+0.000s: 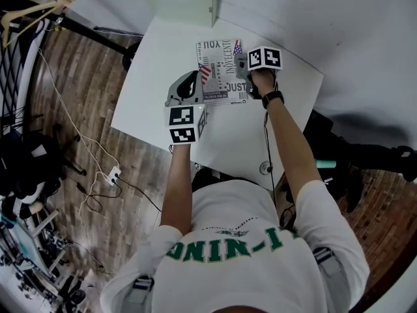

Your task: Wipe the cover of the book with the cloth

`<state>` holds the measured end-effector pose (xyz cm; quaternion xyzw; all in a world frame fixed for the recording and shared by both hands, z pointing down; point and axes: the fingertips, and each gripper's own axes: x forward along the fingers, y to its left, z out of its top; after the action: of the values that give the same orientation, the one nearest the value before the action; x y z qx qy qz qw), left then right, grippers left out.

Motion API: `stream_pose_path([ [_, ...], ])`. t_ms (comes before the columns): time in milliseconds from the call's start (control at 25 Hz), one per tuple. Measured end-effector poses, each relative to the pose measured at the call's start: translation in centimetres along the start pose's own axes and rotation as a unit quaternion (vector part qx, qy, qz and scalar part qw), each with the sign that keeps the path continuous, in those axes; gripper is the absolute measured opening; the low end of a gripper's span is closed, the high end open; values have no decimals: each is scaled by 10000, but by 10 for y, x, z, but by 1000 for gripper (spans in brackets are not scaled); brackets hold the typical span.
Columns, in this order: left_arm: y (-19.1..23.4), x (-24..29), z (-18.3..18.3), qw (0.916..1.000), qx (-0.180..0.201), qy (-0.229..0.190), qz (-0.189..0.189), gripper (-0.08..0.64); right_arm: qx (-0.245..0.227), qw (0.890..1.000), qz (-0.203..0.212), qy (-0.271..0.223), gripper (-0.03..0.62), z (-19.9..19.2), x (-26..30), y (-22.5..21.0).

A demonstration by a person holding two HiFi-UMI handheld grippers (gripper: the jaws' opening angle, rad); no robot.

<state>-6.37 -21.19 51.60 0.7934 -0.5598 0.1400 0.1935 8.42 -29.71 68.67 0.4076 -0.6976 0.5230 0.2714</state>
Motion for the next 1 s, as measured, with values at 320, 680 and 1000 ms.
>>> stream_pose_path([
  [320,26,-23,-3,9995,-11,38,299,12,-455,9931,1001,405,31,-38,52,122],
  [680,33,-27,-5,9994,-6,58,327,12,-513,9948,771,435,31,-42,60,113],
  [1000,13,-13,-1,10000,31,19,28,12,95,9998,162,-67,31,-24,0,14],
])
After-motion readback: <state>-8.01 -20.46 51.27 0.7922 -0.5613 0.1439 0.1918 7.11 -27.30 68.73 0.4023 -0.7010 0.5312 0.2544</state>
